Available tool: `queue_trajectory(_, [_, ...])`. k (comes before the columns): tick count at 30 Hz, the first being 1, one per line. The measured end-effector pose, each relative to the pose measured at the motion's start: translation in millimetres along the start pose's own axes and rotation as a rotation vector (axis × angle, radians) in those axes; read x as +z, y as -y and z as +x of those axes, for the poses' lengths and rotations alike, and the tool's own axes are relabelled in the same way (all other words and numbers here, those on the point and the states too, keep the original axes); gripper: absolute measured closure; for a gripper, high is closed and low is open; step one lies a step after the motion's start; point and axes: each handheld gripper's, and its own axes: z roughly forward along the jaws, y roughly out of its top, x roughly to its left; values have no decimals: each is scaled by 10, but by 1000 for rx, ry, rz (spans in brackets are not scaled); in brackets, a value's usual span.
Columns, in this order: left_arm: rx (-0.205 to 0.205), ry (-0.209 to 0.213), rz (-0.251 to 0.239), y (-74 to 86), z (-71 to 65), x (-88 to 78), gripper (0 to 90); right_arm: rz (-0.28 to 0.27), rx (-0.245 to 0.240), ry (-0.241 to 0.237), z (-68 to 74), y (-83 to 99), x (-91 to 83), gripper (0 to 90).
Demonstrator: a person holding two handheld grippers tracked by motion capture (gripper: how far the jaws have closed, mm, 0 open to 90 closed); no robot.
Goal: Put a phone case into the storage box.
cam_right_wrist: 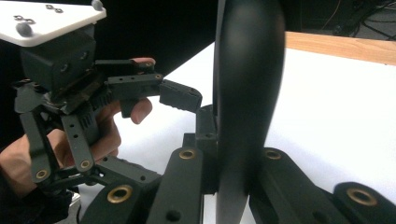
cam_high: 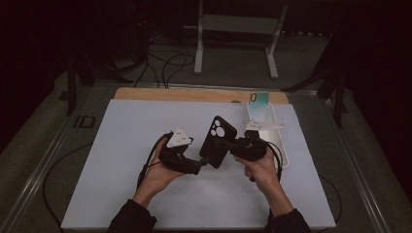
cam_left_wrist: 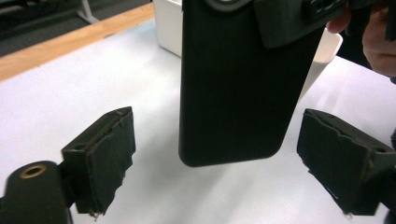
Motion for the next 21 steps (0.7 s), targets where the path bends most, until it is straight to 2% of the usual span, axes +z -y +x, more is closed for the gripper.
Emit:
queue_trajectory(6, [2, -3, -2, 29, 17, -13, 84, -1, -22, -11, 25, -9, -16, 859])
queue_trajectory(9, [6, -7, -2, 42, 27, -27, 80, -2, -48, -26, 44, -11, -26, 859])
queue_trajectory(21, [3, -4, -4, 105, 67, -57, 61, -16, -101, -86, 114, -42, -36, 858])
